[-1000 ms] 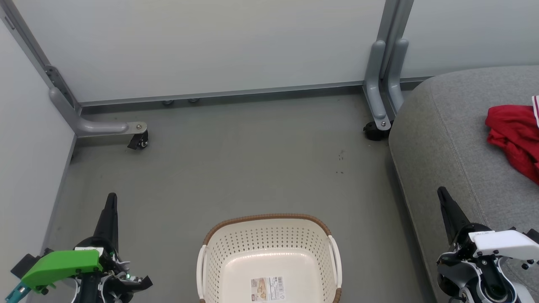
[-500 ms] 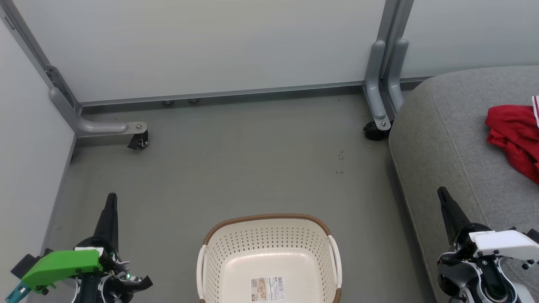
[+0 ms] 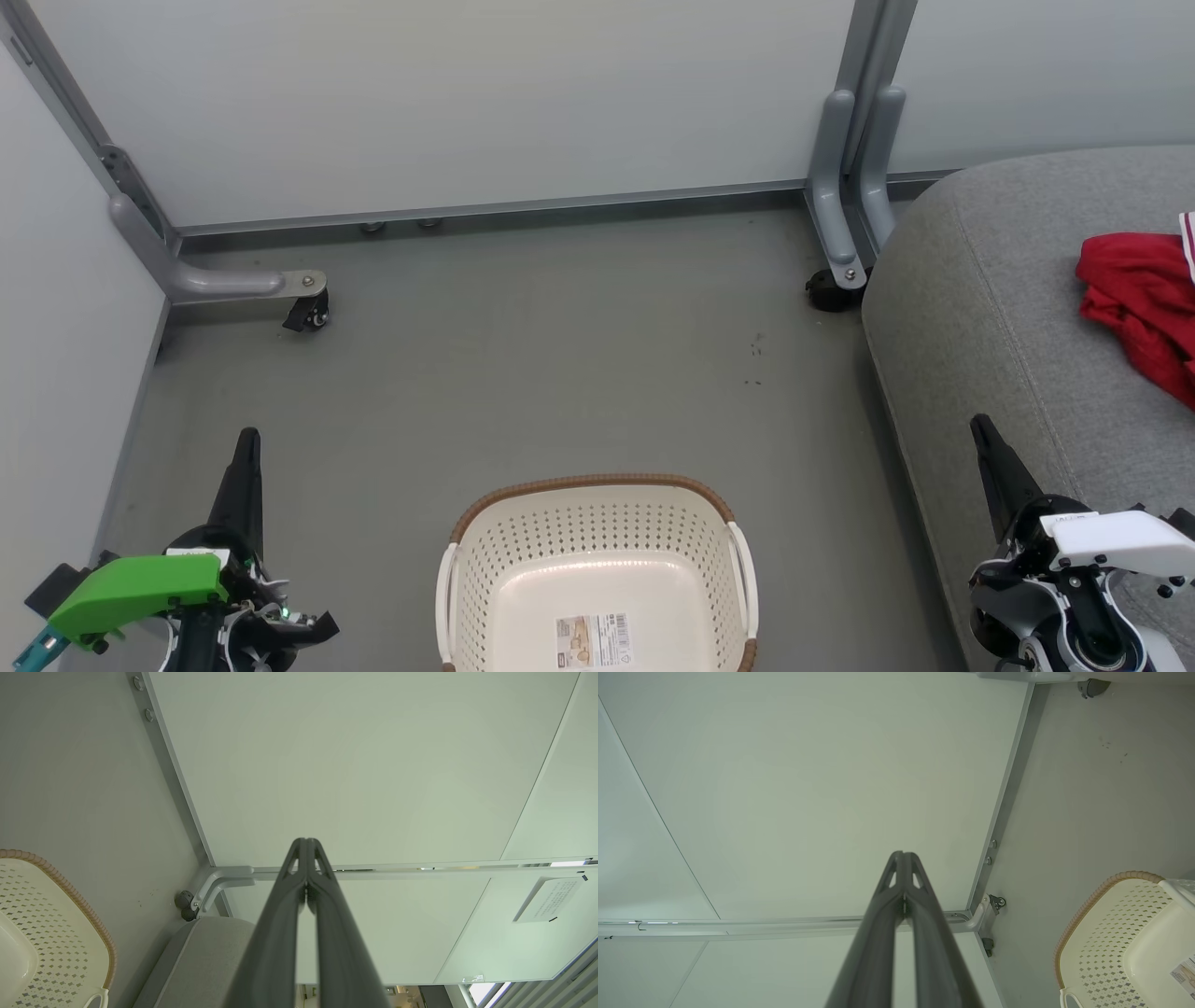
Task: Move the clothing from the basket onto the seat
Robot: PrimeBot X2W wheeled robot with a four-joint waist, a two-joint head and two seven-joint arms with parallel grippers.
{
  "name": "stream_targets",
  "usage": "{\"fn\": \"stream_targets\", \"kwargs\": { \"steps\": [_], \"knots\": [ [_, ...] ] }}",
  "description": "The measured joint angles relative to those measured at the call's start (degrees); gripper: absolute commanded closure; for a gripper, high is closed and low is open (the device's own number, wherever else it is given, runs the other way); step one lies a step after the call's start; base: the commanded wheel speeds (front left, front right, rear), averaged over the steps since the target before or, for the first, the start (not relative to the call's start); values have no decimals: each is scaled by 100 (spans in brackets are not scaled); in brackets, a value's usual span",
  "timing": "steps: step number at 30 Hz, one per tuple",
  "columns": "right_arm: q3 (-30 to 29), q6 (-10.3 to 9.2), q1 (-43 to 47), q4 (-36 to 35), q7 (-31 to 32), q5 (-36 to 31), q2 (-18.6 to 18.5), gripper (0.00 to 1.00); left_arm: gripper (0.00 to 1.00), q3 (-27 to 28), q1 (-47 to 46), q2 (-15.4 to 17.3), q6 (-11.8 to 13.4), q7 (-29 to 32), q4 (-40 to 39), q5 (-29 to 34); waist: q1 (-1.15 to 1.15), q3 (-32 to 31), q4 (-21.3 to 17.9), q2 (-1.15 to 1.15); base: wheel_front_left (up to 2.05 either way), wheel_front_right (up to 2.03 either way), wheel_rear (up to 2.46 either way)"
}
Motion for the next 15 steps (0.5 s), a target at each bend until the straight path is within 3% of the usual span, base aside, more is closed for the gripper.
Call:
{"fn": "stream_targets", "kwargs": {
  "steps": [15],
  "knots": [
    [-12, 0, -1, 0, 5, -18, 10, 100, 100, 18, -1, -15, 0, 15, 0, 13, 0, 0, 0, 0, 0, 0, 0]
  ]
}}
